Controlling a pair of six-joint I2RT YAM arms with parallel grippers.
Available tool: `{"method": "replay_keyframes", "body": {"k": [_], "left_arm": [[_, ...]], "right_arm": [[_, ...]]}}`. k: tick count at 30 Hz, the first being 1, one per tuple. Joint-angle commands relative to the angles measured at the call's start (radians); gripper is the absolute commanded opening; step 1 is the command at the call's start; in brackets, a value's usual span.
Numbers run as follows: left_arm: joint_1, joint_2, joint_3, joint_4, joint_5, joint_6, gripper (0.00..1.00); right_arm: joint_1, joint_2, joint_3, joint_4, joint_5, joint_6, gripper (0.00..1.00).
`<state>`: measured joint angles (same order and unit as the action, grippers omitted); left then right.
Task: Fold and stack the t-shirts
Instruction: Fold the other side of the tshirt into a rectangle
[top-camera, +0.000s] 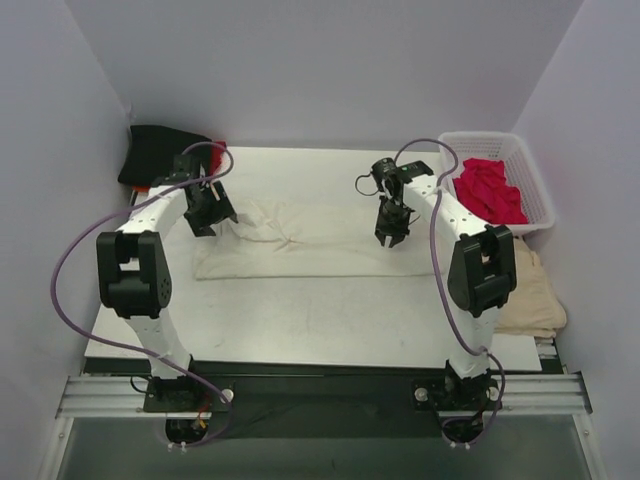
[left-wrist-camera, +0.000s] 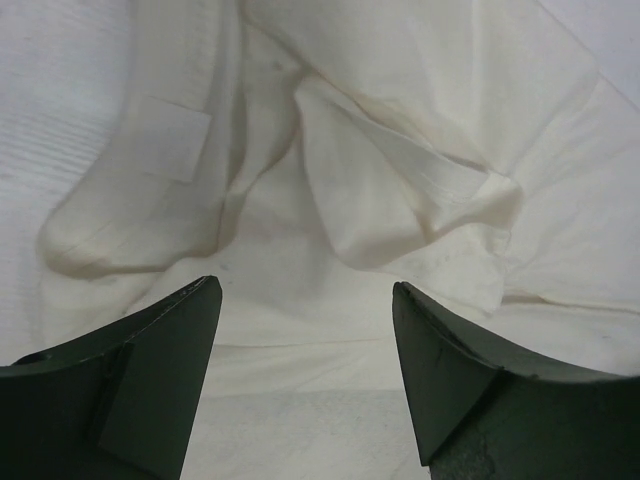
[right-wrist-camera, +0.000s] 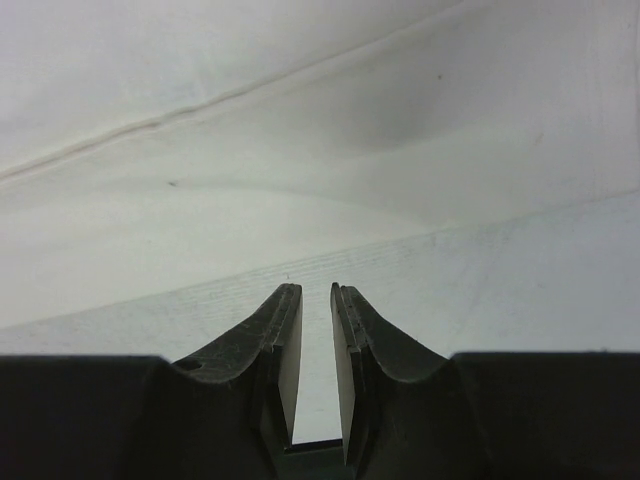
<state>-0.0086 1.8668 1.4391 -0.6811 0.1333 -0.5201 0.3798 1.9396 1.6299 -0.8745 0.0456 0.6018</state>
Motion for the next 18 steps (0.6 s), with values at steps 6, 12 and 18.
{"method": "replay_keyframes", "body": {"k": [6, 12, 18], "left_arm": [[-0.120, 0.064, 0.076, 0.071, -0.032, 0.032, 0.79], [-0.137, 0.133, 0.138, 0.068, -0.046, 0.017, 0.75], [-0.162, 0.158, 0.181, 0.042, -0.064, 0.023, 0.73]], "right_arm": [[0.044, 0.084, 0.166, -0.057, -0.013, -0.017, 0.21], [0.053, 0.107, 0.183, -0.057, -0.026, -0.016, 0.21], [0.053, 0.107, 0.173, -0.057, -0.020, -0.016, 0.21]]}}
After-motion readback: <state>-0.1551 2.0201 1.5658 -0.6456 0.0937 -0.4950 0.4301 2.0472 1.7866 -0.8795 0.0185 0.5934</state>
